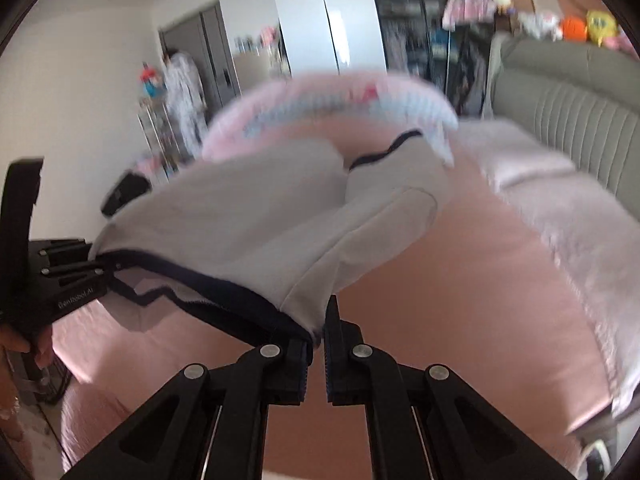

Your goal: Fold clothes

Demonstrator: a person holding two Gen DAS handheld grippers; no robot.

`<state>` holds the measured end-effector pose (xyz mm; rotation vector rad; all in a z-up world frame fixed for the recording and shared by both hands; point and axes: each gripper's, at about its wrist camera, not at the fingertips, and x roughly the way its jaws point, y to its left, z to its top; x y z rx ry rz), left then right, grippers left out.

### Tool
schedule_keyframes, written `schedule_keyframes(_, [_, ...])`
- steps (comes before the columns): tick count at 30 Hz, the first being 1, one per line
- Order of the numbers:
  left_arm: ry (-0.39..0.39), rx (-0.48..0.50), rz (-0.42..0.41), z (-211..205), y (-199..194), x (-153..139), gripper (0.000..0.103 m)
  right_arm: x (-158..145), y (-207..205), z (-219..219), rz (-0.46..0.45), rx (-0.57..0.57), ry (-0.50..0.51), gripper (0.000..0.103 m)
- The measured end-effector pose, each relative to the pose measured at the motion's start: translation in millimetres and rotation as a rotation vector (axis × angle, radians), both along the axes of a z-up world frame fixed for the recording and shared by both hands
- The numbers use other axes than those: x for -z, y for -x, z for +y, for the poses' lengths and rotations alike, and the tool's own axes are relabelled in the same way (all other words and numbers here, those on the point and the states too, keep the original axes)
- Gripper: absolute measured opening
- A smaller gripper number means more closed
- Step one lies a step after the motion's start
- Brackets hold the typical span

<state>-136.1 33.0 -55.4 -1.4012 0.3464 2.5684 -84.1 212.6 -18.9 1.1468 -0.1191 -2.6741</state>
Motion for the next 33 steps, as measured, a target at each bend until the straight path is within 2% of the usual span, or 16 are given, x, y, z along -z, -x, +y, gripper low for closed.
schedule_keyframes(1, [0.01,-0.019,-0.095,1.2,1.6,38.0,0.005,38.6,4.6,-3.3,-0.109,-0.005,-0.023,0.003])
schedule_keyframes(2, [0.001,-0.029,-0.154,1.4,-0.1,63.0,0.006,67.2,2.4,-7.1,-0.193,-0.022,-0.036,0.003])
schedule_keyframes(3, [-0.021,-0.03,-0.197,2.3,-4.0,82.3,0.006,95.2,0.1,-10.9,-0.275,-0.04,-0.049,0.003])
schedule_keyframes(5, [-0.066,-0.04,-0.218,1.0,-12.2,97.0,0.006,119.9,-7.6,-19.5,-0.342,-0.083,-0.096,0.006])
schedule_keyframes(9, [-0.143,-0.072,-0.167,-6.9,-19.6,91.1,0.006,112.3,-22.6,-29.9,-0.287,-0.137,-0.172,0.01])
schedule_keyframes(11, [-0.186,-0.084,-0.141,-12.1,-20.4,84.3,0.006,99.7,-24.8,-37.8,-0.243,-0.177,-0.167,0.02])
schedule_keyframes(12, [-0.19,-0.081,-0.126,-10.8,-21.5,80.2,0.006,93.2,-29.0,-43.8,-0.223,-0.203,-0.163,0.029])
schedule_keyframes(13, [-0.193,-0.077,-0.111,-9.6,-22.6,76.3,0.006,90.9,-26.2,-47.3,-0.204,-0.233,-0.165,0.033])
schedule_keyframes(18, [-0.163,-0.031,-0.065,-5.3,-27.5,62.3,0.007,83.0,-26.7,-82.2,-0.146,-0.327,-0.222,0.033])
schedule_keyframes(20, [-0.146,-0.009,-0.064,-2.1,-28.1,61.3,0.007,92.2,-21.6,-92.7,-0.17,-0.37,-0.217,0.033])
schedule_keyframes(23, [-0.124,0.019,-0.079,1.9,-29.0,63.2,0.008,114.7,-15.2,-107.7,-0.21,-0.4,-0.283,0.033])
schedule_keyframes(26, [-0.108,0.052,-0.091,3.4,-32.9,65.5,0.009,131.2,3.3,-102.6,-0.215,-0.303,-0.316,0.031])
schedule_keyframes(27, [-0.102,0.055,-0.097,4.3,-34.3,68.0,0.01,131.9,10.0,-96.6,-0.21,-0.262,-0.3,0.021])
schedule_keyframes(28, [-0.096,0.057,-0.105,5.1,-35.8,70.9,0.012,131.1,16.4,-89.5,-0.207,-0.221,-0.282,0.015])
schedule_keyframes(30, [-0.093,0.042,-0.133,4.9,-37.2,81.2,0.018,125.1,25.1,-72.6,-0.193,-0.145,-0.251,0.015])
schedule_keyframes(33, [-0.133,0.019,-0.193,4.3,-41.1,98.1,0.032,113.3,29.1,-50.7,-0.152,-0.057,-0.215,0.014])
